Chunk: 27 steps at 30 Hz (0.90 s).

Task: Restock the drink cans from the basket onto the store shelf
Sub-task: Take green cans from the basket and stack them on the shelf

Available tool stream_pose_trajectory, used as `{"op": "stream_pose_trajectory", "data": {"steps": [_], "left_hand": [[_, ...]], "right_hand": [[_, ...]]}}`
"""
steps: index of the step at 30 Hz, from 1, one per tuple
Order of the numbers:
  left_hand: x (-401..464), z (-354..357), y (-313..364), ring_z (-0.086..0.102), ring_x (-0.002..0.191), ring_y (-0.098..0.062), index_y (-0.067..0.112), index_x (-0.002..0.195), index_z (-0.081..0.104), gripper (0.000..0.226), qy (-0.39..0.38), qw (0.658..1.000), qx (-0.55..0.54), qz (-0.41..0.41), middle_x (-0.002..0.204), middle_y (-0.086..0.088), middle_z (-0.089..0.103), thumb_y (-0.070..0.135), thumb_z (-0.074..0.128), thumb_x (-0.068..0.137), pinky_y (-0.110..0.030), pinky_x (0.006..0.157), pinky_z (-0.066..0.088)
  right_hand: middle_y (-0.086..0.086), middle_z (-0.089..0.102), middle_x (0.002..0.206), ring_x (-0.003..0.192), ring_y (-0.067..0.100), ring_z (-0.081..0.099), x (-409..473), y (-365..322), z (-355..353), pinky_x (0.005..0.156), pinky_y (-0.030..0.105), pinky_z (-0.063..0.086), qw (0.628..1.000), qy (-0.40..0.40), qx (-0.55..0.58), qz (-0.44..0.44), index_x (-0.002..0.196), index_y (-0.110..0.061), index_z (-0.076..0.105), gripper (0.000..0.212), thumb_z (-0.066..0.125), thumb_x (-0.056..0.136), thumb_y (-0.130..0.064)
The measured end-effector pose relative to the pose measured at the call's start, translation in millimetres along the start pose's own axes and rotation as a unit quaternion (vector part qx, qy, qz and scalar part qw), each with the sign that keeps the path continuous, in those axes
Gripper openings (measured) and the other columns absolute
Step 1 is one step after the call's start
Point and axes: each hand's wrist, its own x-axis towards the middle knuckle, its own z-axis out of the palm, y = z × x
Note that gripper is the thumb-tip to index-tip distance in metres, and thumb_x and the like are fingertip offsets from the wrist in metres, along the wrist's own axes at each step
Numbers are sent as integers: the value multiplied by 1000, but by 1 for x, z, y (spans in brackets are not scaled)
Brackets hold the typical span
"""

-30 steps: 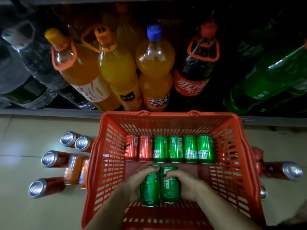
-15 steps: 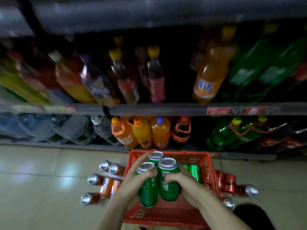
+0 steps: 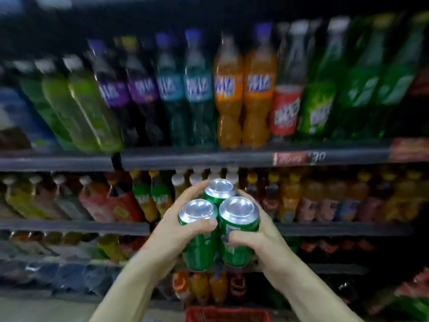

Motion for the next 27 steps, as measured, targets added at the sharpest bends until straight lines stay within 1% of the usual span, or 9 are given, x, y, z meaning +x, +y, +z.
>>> {"op": "stream_pose_trajectory", "data": {"steps": [4, 8, 11, 15, 17, 20, 23, 25, 27], "left_hand": [[2, 10, 121, 66, 128, -16, 42, 143, 55, 82, -8, 995, 17, 97, 142, 15, 65, 37, 85, 67, -49, 105, 51], [7, 24, 212, 68, 125, -21, 37, 143, 55, 77, 0, 983, 31, 181, 139, 9, 68, 31, 80, 70, -53, 105, 50], [15, 31, 262, 68, 124, -25, 35, 143, 57, 77, 18, 973, 35, 225, 138, 4, 69, 32, 80, 70, -54, 107, 49], [35, 35, 318, 75, 112, -24, 34, 145, 56, 74, 45, 964, 37, 259, 128, -1, 75, 21, 78, 76, -42, 85, 62], [48, 33, 345, 76, 107, -24, 35, 145, 54, 68, 56, 962, 38, 264, 125, -2, 76, 19, 75, 83, -38, 75, 64], [70, 22, 382, 75, 112, -27, 37, 145, 53, 52, 40, 961, 49, 269, 130, -3, 73, 23, 65, 96, -46, 80, 64], [95, 8, 411, 74, 114, -27, 32, 148, 50, 52, 29, 961, 47, 272, 132, -5, 72, 27, 63, 97, -53, 92, 62], [113, -1, 426, 72, 114, -28, 24, 144, 50, 47, -6, 962, 57, 266, 129, -6, 71, 29, 60, 98, -61, 101, 54], [129, -12, 434, 68, 110, -30, 20, 124, 55, 28, -46, 960, 84, 262, 119, -8, 67, 32, 58, 99, -68, 107, 46]], "right_hand": [[2, 74, 124, 114, 21, 71, -9, -117, 3, 89, 37, 59, 994, -27, -34, -99, 140, -31, 54, 84, 69, 64, 3], [2, 75, 119, 111, 19, 72, -5, -208, -3, 87, 33, 61, 980, -44, -66, -181, 133, -29, 59, 76, 70, 65, 3], [4, 75, 120, 112, 22, 72, 6, -261, -10, 94, 44, 59, 973, -52, -77, -210, 135, -24, 58, 78, 72, 64, 3], [8, 77, 114, 104, 26, 75, 21, -324, -11, 82, 43, 61, 963, -80, -87, -242, 130, -16, 63, 60, 66, 76, 11], [13, 76, 116, 108, 32, 73, 34, -352, -9, 88, 50, 61, 957, -92, -89, -259, 128, -14, 66, 55, 62, 79, 10], [13, 76, 115, 104, 33, 73, 57, -391, -3, 89, 57, 60, 953, -98, -115, -262, 126, -13, 68, 49, 64, 78, -3], [16, 73, 106, 93, 32, 71, 83, -423, 4, 86, 58, 60, 956, -93, -126, -249, 122, -2, 67, 49, 64, 74, -10], [21, 73, 114, 102, 39, 71, 101, -439, 8, 95, 64, 54, 961, -93, -112, -235, 126, 4, 64, 56, 64, 72, -11], [24, 70, 125, 116, 44, 67, 119, -448, 12, 99, 65, 52, 965, -85, -112, -221, 133, 3, 61, 59, 62, 76, -11]]}}
